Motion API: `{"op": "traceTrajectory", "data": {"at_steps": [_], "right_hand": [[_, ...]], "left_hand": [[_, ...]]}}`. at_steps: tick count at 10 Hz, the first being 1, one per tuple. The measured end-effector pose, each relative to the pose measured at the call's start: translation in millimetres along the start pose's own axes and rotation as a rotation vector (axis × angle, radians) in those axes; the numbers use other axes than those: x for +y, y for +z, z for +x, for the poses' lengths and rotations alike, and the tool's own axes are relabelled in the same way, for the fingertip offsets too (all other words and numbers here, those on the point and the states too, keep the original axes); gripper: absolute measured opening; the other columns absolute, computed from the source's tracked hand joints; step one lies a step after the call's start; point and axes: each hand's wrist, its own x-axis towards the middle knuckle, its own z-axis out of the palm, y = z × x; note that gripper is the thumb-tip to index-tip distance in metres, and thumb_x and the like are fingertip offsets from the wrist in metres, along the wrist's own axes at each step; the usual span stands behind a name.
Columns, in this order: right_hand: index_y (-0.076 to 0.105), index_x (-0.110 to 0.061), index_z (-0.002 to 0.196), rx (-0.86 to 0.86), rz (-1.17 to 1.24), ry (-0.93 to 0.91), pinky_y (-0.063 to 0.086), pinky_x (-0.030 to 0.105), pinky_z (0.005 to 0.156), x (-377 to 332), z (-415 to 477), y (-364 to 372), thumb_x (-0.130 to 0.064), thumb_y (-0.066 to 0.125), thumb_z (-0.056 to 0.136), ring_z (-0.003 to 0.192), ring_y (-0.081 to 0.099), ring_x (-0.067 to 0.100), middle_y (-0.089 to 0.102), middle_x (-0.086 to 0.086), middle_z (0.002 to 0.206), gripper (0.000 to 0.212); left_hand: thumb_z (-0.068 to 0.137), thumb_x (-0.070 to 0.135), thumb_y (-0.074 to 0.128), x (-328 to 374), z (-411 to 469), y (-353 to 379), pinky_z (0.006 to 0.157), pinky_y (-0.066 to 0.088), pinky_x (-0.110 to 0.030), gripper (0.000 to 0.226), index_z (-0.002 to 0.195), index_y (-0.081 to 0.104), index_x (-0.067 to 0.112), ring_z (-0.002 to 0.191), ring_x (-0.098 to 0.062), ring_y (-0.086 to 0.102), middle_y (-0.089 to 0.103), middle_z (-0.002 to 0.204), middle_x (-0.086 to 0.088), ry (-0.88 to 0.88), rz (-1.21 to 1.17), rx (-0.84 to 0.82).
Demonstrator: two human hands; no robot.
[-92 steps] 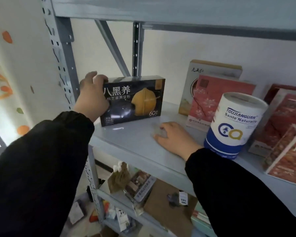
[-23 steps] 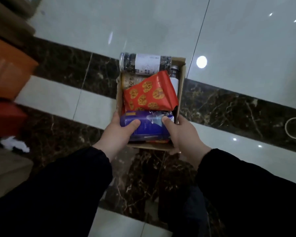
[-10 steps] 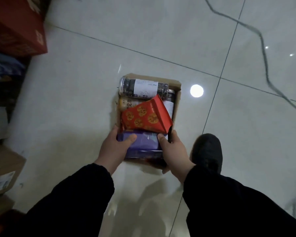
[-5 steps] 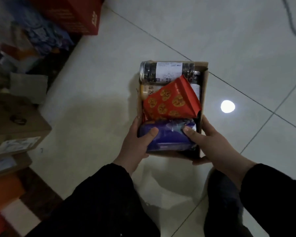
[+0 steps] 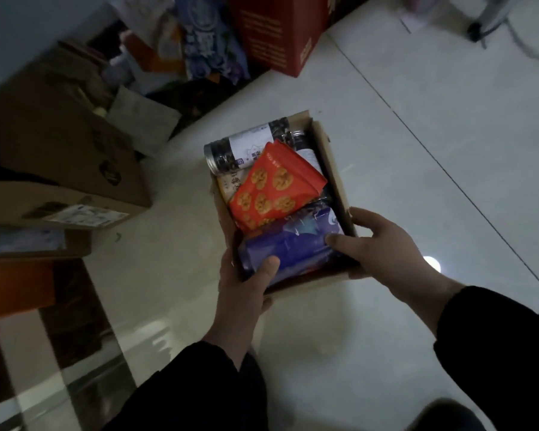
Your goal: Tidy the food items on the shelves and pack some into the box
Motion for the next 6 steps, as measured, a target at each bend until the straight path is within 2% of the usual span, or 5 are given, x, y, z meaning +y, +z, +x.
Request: {"op": "traceTrajectory", "data": {"at_steps": [2,3,4,5,6], "right_hand": [[0.071,-0.020,0.105,0.102,0.071,-0.021,0.065,0.052,0.077,-48,32,48,-0.036,0.087,0.082,0.085,0.077,0.026,0.076,0.004,0.094,0.033],[0.068,-0.008,0.124,0.132,0.228,-0.033,0.065,0.049,0.081,-73,52,69,-0.035,0.088,0.083,0.087,0.074,0.021,0.074,0.004,0.102,0.053],[0.052,-0.009,0.143,0.208,0.555,0.015,0.061,0.041,0.092,-95,76,84,-0.035,0.085,0.085,0.092,0.067,0.014,0.064,0.000,0.106,0.072],[0.055,0.004,0.136,0.093,0.631,-0.056,0.060,0.029,0.090,-113,84,93,-0.030,0.074,0.093,0.091,0.067,0.014,0.066,0.006,0.108,0.057],[0.054,0.001,0.126,-0.001,0.679,-0.103,0.058,0.020,0.073,-127,83,94,-0.013,0.059,0.103,0.078,0.065,0.009,0.060,0.009,0.108,0.028]], "left_hand": [[0.069,0.073,0.080,45,46,-26,0.077,0.065,-0.045,0.069,0.127,0.053,0.046,0.088,-0.036,0.076,0.064,0.126,0.001,-0.177,-0.020,0.047],[0.067,0.064,0.087,73,68,-31,0.082,0.064,-0.043,0.067,0.120,0.054,0.043,0.090,-0.032,0.077,0.068,0.123,-0.001,-0.028,-0.105,0.145],[0.043,0.071,0.092,85,84,-33,0.097,0.059,-0.047,0.119,0.145,0.033,0.055,0.112,-0.025,0.071,0.055,0.144,-0.002,0.165,-0.121,0.187],[0.064,0.043,0.089,97,79,-32,0.103,0.053,-0.044,0.100,0.138,0.028,0.072,0.131,-0.013,0.057,0.051,0.148,0.009,0.396,0.034,0.158],[0.086,0.026,0.081,118,77,-27,0.090,0.047,-0.012,0.097,0.158,0.019,0.048,0.116,0.012,0.053,0.049,0.142,0.018,0.472,0.125,0.096]]}}
